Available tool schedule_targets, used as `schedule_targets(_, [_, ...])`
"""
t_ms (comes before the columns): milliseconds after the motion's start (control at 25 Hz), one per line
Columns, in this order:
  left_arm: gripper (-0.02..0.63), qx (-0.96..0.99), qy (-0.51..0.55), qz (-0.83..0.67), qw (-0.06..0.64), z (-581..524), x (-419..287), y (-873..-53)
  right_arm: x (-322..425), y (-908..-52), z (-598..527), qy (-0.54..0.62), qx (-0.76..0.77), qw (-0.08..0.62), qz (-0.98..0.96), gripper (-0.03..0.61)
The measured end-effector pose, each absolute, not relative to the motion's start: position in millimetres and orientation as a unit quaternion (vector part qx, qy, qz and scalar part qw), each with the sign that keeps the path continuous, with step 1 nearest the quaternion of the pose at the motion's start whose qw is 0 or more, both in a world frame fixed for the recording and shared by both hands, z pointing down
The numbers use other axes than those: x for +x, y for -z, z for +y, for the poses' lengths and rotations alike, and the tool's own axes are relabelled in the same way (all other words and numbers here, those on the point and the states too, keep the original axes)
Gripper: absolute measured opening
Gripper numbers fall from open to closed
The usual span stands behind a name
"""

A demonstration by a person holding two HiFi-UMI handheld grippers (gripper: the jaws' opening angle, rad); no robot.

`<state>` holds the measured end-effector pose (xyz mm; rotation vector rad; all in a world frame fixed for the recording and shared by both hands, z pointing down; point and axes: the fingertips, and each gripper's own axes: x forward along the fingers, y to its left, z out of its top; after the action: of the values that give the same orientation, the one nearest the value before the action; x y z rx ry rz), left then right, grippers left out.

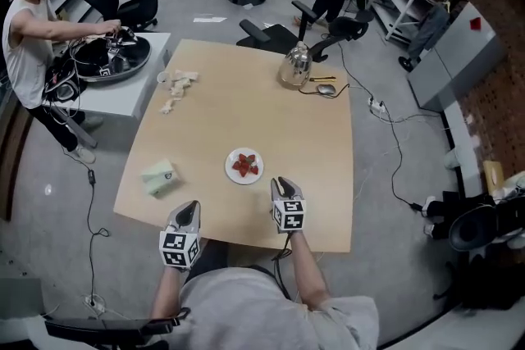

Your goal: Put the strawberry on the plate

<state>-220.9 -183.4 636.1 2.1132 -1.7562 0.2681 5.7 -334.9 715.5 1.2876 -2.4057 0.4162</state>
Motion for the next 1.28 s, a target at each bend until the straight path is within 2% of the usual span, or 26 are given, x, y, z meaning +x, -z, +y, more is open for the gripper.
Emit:
schedule_targets(720, [0.02,0.801,-0.08,-0.569,0.17,-178.7,-157.1,-624.3,94.0,-649.2,-266.5,-0.119,0.544,0.106,-0.824,0.008])
schedule_targets(1280, [0.02,0.828,-0.081,-0.532,0.159,-168.3,-114.5,-622.1,134.1,-630.7,-213.9,-0.112,0.575,0.073,-0.807,0.008])
